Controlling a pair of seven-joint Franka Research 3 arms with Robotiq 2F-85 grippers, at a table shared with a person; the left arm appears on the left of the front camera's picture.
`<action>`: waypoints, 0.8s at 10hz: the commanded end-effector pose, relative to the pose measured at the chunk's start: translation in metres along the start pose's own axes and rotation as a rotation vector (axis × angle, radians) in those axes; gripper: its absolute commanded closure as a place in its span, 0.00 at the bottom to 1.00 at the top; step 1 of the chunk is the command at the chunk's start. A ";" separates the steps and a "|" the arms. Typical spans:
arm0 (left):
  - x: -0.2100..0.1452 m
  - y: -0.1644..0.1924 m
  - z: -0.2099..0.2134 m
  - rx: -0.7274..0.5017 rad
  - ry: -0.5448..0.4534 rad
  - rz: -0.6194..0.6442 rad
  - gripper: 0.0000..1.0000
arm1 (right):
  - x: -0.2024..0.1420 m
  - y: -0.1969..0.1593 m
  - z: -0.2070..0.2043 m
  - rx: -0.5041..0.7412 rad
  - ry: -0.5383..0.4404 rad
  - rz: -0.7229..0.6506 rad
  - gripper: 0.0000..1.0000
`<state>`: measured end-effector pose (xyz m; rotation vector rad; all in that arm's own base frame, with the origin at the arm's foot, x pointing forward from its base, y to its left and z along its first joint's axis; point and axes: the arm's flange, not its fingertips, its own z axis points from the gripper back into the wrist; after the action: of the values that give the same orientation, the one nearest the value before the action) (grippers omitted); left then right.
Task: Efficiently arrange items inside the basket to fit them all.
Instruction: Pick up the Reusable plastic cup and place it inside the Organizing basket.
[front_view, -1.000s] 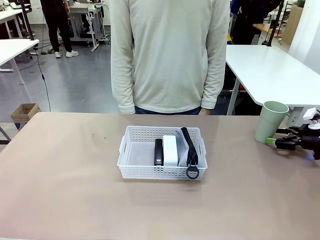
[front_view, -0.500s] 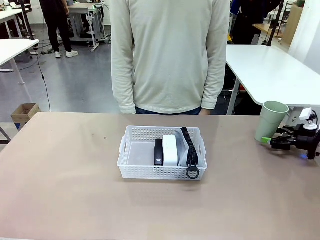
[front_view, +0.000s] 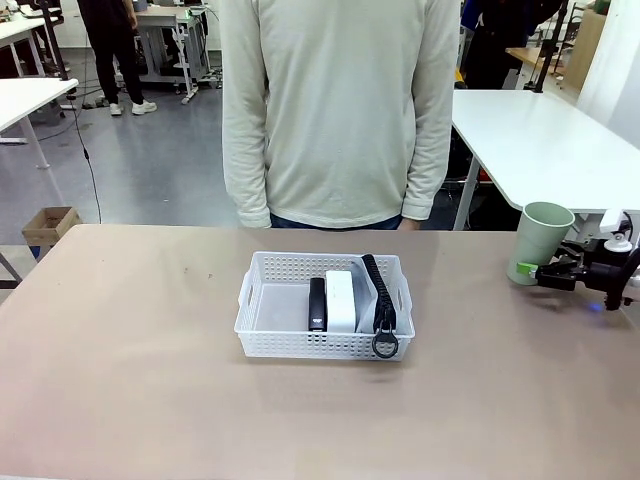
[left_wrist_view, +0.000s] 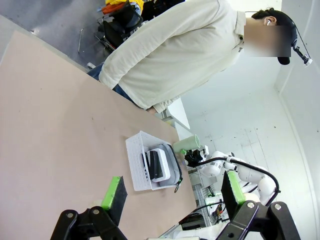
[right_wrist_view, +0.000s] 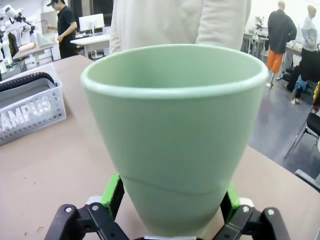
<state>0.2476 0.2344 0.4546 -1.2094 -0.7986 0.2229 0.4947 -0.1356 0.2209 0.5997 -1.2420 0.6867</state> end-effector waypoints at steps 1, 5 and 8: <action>-0.002 0.000 -0.001 -0.021 -0.012 -0.022 0.00 | 0.003 0.010 0.003 -0.025 -0.039 0.041 0.00; -0.002 0.000 -0.001 -0.021 -0.012 -0.022 0.00 | 0.013 0.011 0.007 -0.046 -0.083 0.045 0.00; -0.002 0.000 -0.001 -0.021 -0.012 -0.022 0.00 | 0.021 0.010 0.011 -0.060 -0.104 0.042 0.00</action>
<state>0.2476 0.2343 0.4546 -1.2094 -0.7986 0.2229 0.4911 -0.1363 0.2415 0.5950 -1.3161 0.6641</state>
